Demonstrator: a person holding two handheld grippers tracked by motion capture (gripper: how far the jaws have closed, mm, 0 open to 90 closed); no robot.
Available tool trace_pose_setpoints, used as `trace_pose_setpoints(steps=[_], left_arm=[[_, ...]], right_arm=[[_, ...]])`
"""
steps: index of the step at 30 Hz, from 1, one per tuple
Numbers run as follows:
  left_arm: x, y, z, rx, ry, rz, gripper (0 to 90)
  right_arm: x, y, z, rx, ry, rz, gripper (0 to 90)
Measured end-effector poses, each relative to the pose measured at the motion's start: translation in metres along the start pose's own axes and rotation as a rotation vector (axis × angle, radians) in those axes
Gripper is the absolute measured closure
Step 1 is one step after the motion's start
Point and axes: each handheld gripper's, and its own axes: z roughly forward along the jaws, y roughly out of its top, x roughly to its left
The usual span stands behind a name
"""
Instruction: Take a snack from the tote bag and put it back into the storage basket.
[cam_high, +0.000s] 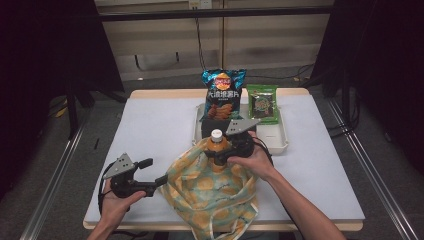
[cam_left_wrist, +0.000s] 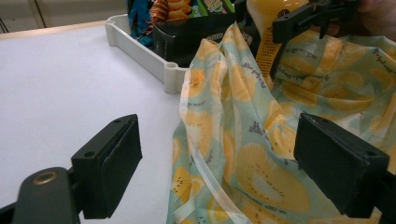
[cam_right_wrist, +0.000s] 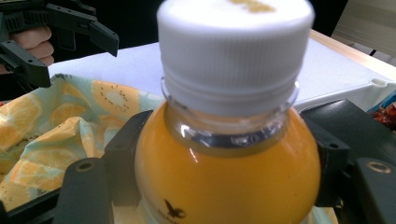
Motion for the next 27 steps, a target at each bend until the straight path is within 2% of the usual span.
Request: trace_pose_setpoints(steps=[2, 4, 5, 8, 15, 19, 20, 22, 27], left_arm=[[-0.001, 0.000, 0.000, -0.007, -0.009, 0.000, 14.8], [-0.002, 0.001, 0.000, 0.005, 0.008, 0.002, 14.8], [0.000, 0.000, 0.001, -0.001, -0.015, 0.006, 14.9], [-0.001, 0.000, 0.000, 0.004, 0.000, 0.002, 14.8], [0.000, 0.000, 0.000, -0.006, -0.010, 0.005, 14.8], [-0.001, 0.000, 0.000, 0.005, 0.008, 0.000, 14.8], [-0.001, 0.000, 0.001, -0.005, -0.011, -0.001, 14.8], [-0.001, 0.001, 0.000, 0.007, 0.008, 0.005, 14.8], [-0.001, 0.000, 0.000, -0.004, -0.004, 0.001, 14.8]], right_arm=[[0.000, -0.001, 0.000, 0.003, -0.001, -0.001, 29.5], [0.001, -0.002, -0.001, 0.006, -0.007, 0.001, 29.0], [0.001, -0.003, -0.001, 0.008, -0.010, 0.000, 28.9], [0.002, -0.004, -0.002, 0.010, -0.018, 0.002, 29.9], [0.003, -0.002, -0.004, 0.018, -0.021, 0.004, 30.3], [0.003, 0.003, -0.011, 0.000, -0.031, 0.012, 30.4], [0.003, 0.004, -0.013, -0.005, -0.031, 0.013, 30.4], [0.004, 0.007, -0.016, -0.015, -0.030, 0.012, 30.4], [0.007, 0.015, -0.024, -0.033, -0.037, 0.020, 30.5]])
